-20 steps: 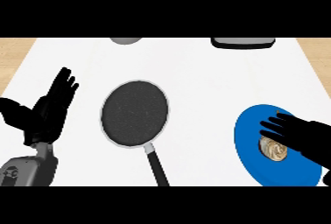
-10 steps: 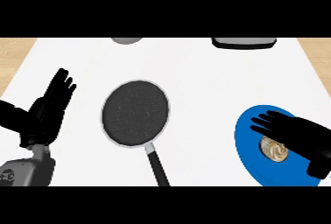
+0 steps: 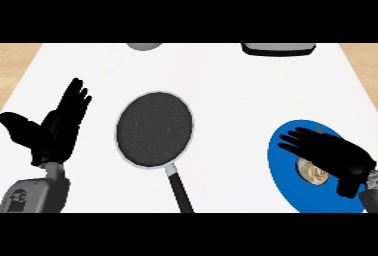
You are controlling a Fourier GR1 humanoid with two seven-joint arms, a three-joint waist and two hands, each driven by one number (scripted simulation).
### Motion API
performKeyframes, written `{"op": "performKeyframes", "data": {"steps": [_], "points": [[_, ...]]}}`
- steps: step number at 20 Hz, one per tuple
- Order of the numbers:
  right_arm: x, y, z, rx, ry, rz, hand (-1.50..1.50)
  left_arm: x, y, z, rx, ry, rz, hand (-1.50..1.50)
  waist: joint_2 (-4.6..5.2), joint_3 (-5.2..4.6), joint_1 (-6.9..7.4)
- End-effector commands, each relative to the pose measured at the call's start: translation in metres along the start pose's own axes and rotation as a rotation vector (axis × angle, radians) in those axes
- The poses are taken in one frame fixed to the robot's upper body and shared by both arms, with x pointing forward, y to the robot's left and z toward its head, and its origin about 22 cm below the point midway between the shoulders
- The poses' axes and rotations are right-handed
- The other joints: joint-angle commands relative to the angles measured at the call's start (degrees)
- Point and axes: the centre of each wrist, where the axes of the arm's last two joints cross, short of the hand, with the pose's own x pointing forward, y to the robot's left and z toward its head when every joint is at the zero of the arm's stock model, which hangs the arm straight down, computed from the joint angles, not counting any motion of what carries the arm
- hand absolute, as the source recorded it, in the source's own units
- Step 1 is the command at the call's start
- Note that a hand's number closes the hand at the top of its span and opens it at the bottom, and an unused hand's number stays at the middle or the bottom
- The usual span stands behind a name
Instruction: Pick the cupcake from the plate and place it in the pan
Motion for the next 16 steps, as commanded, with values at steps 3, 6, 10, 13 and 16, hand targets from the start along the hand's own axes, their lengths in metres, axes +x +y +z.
{"op": "performKeyframes", "data": {"steps": [3, 6, 10, 13, 16], "points": [[0.012, 0.009, -0.026, 0.014, -0.008, -0.029, -1.5, 0.014, 0.014, -0.002, -0.024, 0.001, -0.01, 0.0, -0.02, 0.01, 0.04], [0.007, 0.026, -0.02, 0.027, -0.021, -0.043, -1.5, -0.008, -0.008, 0.023, -0.012, -0.016, 0.009, 0.0, -0.04, 0.01, 0.06], [-0.005, 0.028, -0.04, 0.024, -0.089, -0.008, 1.5, 0.006, 0.0, 0.005, -0.024, 0.008, 0.013, 0.0, 0.06, 0.03, 0.21], [0.001, 0.014, -0.051, -0.013, -0.124, -0.003, 1.5, 0.002, -0.001, 0.014, -0.001, -0.002, -0.002, 0.0, 0.0, 0.02, 0.18], [-0.001, 0.035, -0.058, -0.011, -0.138, -0.009, 1.5, -0.006, 0.01, 0.005, -0.014, 0.008, -0.01, 0.0, 0.07, 0.02, 0.15]]}}
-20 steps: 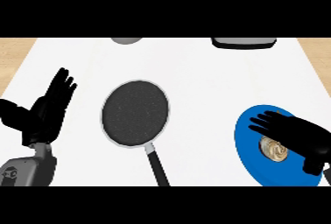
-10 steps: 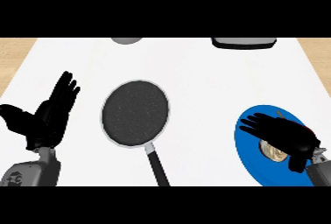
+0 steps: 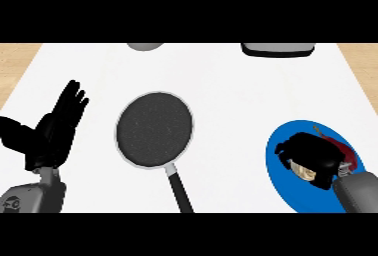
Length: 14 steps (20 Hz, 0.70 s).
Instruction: Pick the cupcake from the plate and place it in the pan
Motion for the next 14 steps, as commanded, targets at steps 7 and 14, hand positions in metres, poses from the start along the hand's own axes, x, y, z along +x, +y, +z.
{"op": "performKeyframes", "data": {"steps": [7, 14], "points": [[-0.001, 0.014, -0.006, -0.075, -0.045, -0.093, 1.5, 0.002, 0.0, -0.001, 0.012, -0.001, -0.005, 0.0, 0.28, 0.43, -0.1], [0.152, -0.023, -0.1, -0.167, -0.001, -0.234, 1.5, 0.0, 0.0, 0.0, -0.004, -0.003, 0.002, 0.0, -0.4, 0.39, 0.65]]}}
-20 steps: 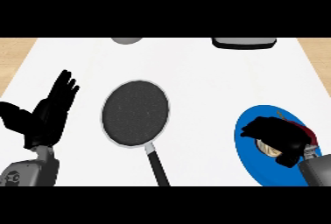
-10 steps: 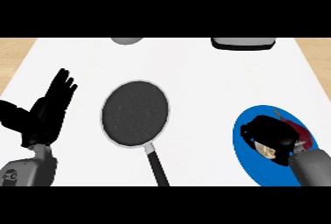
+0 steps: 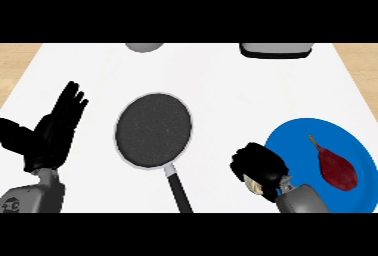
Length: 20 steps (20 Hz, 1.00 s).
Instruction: Pick the cupcake from the plate and place it in the pan
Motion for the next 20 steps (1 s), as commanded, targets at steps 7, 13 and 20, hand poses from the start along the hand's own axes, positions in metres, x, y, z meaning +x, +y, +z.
{"op": "performKeyframes", "data": {"steps": [7, 13, 20], "points": [[0.116, -0.069, -0.029, -0.409, 0.135, 0.073, 1.5, 0.001, -0.003, -0.004, -0.031, 0.018, -0.004, 0.0, -0.82, 0.77, 2.43], [0.177, -0.096, -0.014, -0.626, 0.199, 0.1, 1.5, -0.001, -0.007, -0.007, -0.035, 0.02, -0.012, 0.0, -0.5, 0.6, 2.91], [0.217, -0.107, -0.006, -0.711, 0.345, 0.024, 1.5, 0.008, -0.019, -0.014, -0.069, -0.01, -0.001, 0.0, 0.33, 0.58, 3.85]]}}
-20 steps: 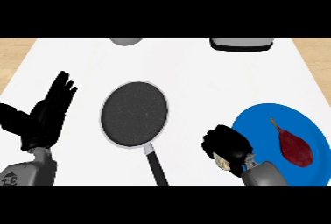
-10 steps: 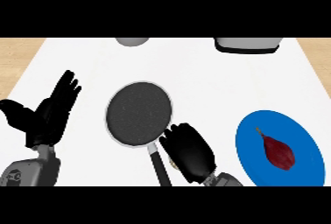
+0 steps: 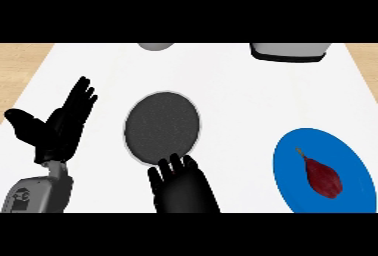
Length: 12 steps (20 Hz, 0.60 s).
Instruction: Pick the cupcake from the plate and place it in the pan
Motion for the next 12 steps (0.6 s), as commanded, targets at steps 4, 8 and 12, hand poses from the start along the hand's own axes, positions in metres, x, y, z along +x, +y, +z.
{"op": "performKeyframes", "data": {"steps": [4, 8, 12], "points": [[0.02, -0.026, -0.015, -0.117, 0.199, -0.053, 1.5, 0.0, -0.006, -0.002, -0.013, -0.016, -0.013, 0.0, 0.75, 0.0, 1.55], [0.022, -0.032, -0.05, -0.131, 0.273, -0.087, 1.5, 0.008, -0.002, -0.009, -0.03, -0.023, -0.005, 0.0, 1.21, 0.05, 1.37], [0.016, -0.027, -0.086, -0.177, 0.314, -0.132, 1.5, 0.005, -0.003, -0.013, -0.007, -0.025, 0.009, 0.0, 1.42, 0.11, 0.38]]}}
